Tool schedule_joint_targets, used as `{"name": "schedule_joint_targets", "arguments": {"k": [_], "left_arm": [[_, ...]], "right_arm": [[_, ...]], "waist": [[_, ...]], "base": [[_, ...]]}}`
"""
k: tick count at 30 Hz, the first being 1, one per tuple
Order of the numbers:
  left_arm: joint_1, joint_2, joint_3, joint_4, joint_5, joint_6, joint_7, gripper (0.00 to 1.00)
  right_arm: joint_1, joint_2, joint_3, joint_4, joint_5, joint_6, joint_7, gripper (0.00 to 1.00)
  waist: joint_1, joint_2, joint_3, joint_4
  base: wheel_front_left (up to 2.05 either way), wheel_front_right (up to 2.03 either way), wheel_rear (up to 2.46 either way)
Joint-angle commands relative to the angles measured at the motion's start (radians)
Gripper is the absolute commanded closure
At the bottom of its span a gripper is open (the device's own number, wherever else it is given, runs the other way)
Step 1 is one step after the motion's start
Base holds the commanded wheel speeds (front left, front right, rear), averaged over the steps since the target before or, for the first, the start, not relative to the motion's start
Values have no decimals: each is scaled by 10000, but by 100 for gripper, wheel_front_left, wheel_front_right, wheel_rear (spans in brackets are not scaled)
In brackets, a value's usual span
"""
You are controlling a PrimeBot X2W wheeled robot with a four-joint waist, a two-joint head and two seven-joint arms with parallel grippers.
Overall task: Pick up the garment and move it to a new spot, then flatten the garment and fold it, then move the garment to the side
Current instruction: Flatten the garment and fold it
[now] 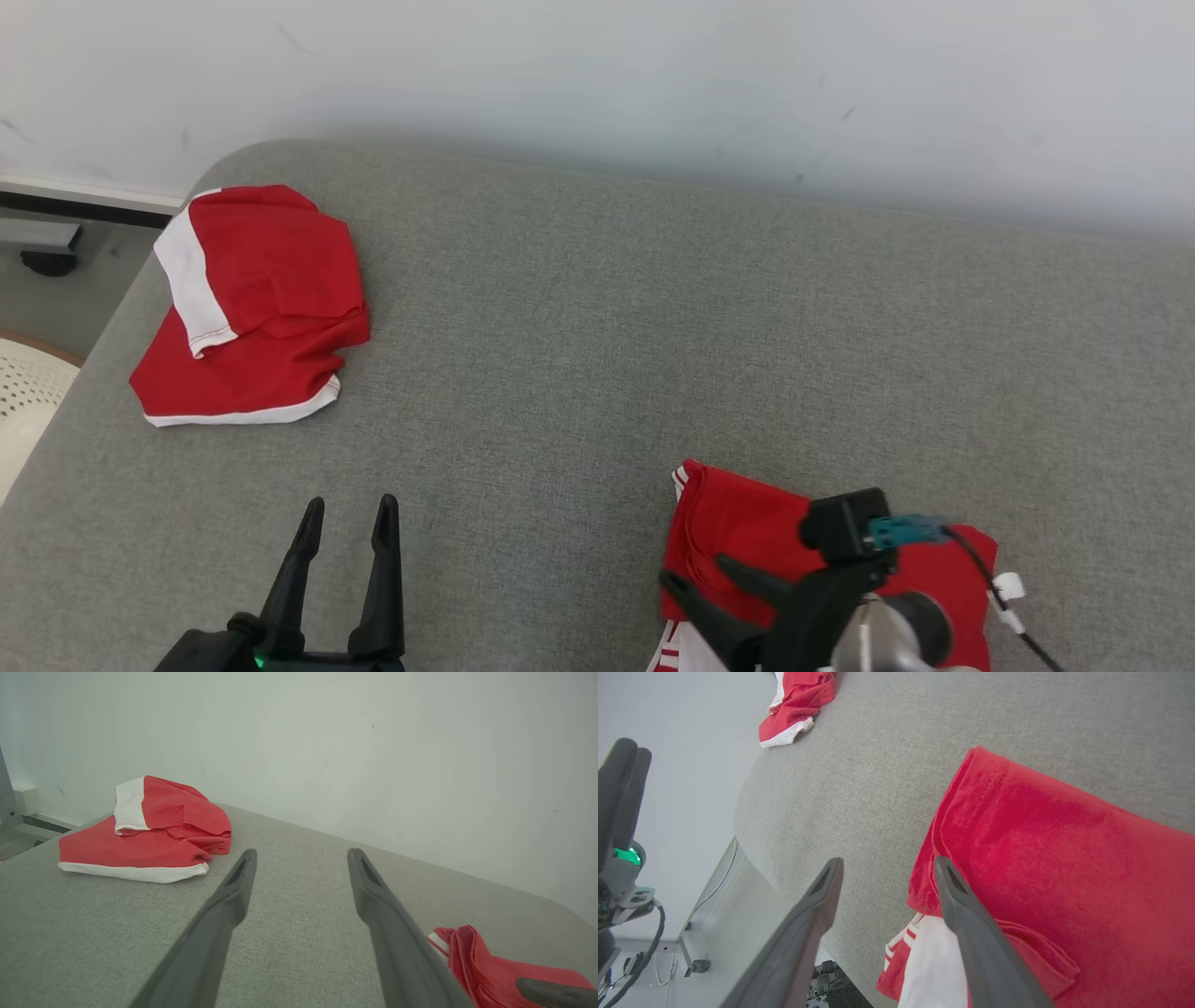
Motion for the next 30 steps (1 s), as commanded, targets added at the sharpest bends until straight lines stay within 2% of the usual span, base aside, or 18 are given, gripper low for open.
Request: {"name": "schedule_joint_targets", "arguments": {"k": [1, 6, 9, 11, 15, 18, 19, 20, 21, 24, 25, 30], "left_arm": [[-64, -6, 63, 1, -111, -11, -22, 0], [-9, -40, 145, -39, -84, -11, -22, 0], [-42, -58, 76, -22, -50, -11, -22, 0], [-75, -74, 39, 0, -23, -11, -22, 0], [-71, -93, -44, 53, -20, -11, -22, 0], [-92, -100, -85, 78, -11, -11, -22, 0], [-105, -105, -81, 80, -11, -11, -22, 0], [-123, -111, -88, 80, -10, -11, -22, 0], [-144, -113, -94, 79, -9, -11, -22, 0], [-160, -98, -143, 112, -4, -11, -22, 0], [-212, -59, -248, 183, -12, -11, -22, 0], [-34, -56, -217, 179, -22, -11, -22, 0]], "right_arm": [[312, -28, -265, -521, 17, -24, 276, 0], [1236, -132, -2173, -1950, -1282, -24, 871, 0], [1536, -191, -3399, -2381, -2436, -24, 617, 0], [1701, -168, -3834, -2436, -2974, -24, 292, 0], [1895, -108, -3904, -2177, -3409, -24, -443, 0], [1840, -95, -3264, -1752, -3523, -24, -888, 0], [1737, -95, -2973, -1550, -3469, -24, -1034, 12], [1610, -116, -2687, -1346, -3486, -24, -1179, 60], [1470, -195, -2372, -1101, -3569, -24, -1328, 100], [1093, -323, -1551, -153, -3760, -24, -1668, 100], [352, -337, -127, 1465, -3739, -24, -2009, 100], [298, -413, 793, 1780, -3144, -24, -1637, 100]], "waist": [[-1, -1, -7, -29], [-1, -1, 3, -158], [-1, -1, 8, -217], [-1, -1, 5, -261], [-1, -1, -18, -376], [-1, -1, -3, -449], [-1, -1, 6, -474], [-1, -1, 18, -489], [-1, -1, 36, -500], [-1, -1, 40, -503], [-1, -1, -52, -353], [-1, -1, -180, -260]], "base": [[0, 0, 0], [0, 0, 0], [0, 0, 0], [0, 0, 0], [0, 0, 0], [0, 0, 0], [0, 0, 0], [0, 0, 0], [0, 0, 0], [0, 0, 0], [0, 0, 0], [0, 0, 0]]}}
